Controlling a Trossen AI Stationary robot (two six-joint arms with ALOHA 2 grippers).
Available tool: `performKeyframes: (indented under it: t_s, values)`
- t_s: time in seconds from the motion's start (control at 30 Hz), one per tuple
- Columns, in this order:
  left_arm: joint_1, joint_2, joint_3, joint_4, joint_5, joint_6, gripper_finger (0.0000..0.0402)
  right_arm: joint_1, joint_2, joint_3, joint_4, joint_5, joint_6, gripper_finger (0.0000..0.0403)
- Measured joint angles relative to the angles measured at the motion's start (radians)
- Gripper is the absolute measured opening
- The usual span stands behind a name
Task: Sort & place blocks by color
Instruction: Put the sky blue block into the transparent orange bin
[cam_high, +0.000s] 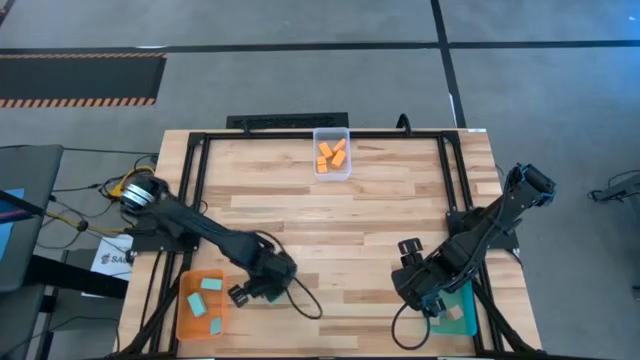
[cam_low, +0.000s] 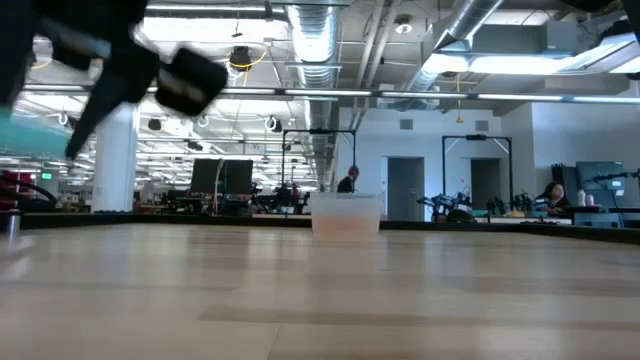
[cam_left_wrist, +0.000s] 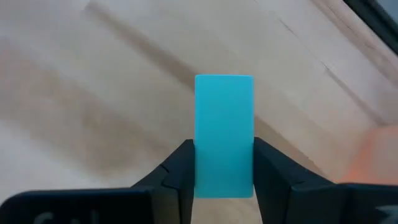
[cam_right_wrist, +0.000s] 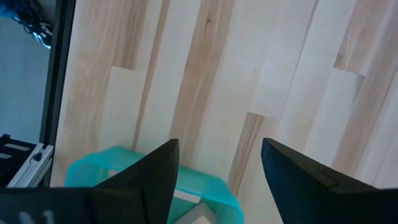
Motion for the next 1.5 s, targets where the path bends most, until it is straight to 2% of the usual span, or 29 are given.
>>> performKeyframes:
  t_s: [0.17, 0.33, 0.47, 0.6, 0.73, 0.93, 1.23, 1.5]
  values:
    - [-0.002, -0.192, 0.0, -0.117, -0.078, -0.211, 0.0096, -0.015, 0.0, 0.0, 0.004, 0.002, -0.005, 0.0249]
    - [-0.053, -0.414, -0.046, -0.117, -0.187, -0.61, 0.0096, -0.043, 0.0, 0.0, 0.051, 0.003, -0.034, 0.0249]
    - [-0.178, -0.559, -0.142, -0.12, -0.29, -0.941, 0.0096, -0.068, 0.0, 0.0, 0.123, 0.002, -0.093, 0.0249]
    - [-0.338, -0.652, -0.23, -0.126, -0.378, -1.223, 0.0096, -0.091, 0.0, 0.0, 0.183, 0.002, -0.13, 0.0249]
    - [-0.466, -0.685, -0.295, -0.121, -0.398, -1.411, 0.0096, -0.107, 0.0, 0.0, 0.187, 0.002, -0.182, 0.0249]
    - [-0.592, -0.663, -0.36, -0.121, -0.3, -1.426, 0.0096, -0.133, 0.0, 0.0, 0.182, 0.001, -0.216, 0.0249]
    - [-0.596, -0.56, -0.378, -0.121, -0.189, -1.225, 0.011, -0.151, 0.0, 0.0, 0.181, -0.002, -0.216, 0.0249]
    - [-0.552, -0.517, -0.377, -0.116, -0.187, -1.179, 0.0188, -0.158, 0.0, 0.0, 0.181, -0.004, -0.223, 0.0249]
